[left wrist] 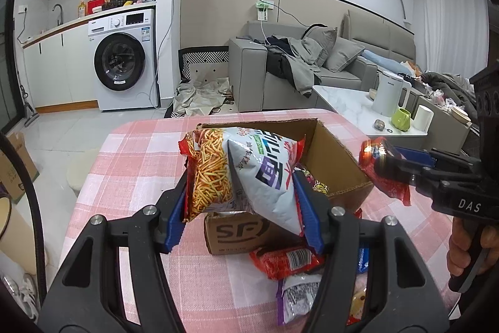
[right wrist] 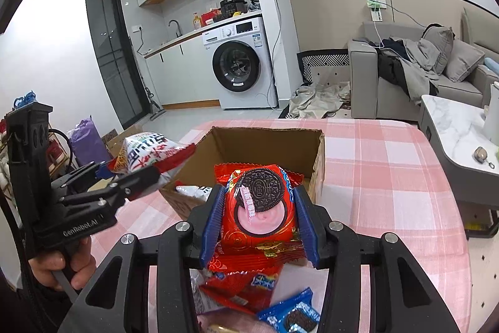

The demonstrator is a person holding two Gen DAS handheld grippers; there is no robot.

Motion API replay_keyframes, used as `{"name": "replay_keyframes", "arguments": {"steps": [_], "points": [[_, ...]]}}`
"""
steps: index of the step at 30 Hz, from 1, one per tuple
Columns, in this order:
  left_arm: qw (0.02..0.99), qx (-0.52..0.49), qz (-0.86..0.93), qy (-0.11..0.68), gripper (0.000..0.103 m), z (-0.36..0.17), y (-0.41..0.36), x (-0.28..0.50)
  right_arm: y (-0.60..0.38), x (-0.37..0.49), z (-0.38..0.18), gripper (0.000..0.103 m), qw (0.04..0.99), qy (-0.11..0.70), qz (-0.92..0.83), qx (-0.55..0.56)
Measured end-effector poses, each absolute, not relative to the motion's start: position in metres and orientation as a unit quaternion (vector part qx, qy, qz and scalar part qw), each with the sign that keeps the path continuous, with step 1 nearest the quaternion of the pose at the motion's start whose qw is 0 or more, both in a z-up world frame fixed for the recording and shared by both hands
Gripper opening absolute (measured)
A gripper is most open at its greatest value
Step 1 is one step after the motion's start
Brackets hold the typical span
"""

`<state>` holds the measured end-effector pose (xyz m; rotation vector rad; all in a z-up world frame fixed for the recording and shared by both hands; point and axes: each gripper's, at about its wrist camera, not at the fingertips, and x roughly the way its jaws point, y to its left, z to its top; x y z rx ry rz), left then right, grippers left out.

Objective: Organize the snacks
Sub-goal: 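Lift both held snack bags and carry them over the SF box, then lower both bags into the box and open both grippers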

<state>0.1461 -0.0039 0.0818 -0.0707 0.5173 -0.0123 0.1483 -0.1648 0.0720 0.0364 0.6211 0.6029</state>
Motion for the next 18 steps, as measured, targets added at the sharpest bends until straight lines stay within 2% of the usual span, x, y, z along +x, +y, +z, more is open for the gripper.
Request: {"name": "replay_keyframes", "arguments": {"steps": [18], "points": [[0.961, -0.029, 0.005, 0.275, 0.059, 0.054, -0.005, 0.198, -0.142, 0.186, 0.062, 0.045, 0.901, 0.321, 0.289, 0.033]]}}
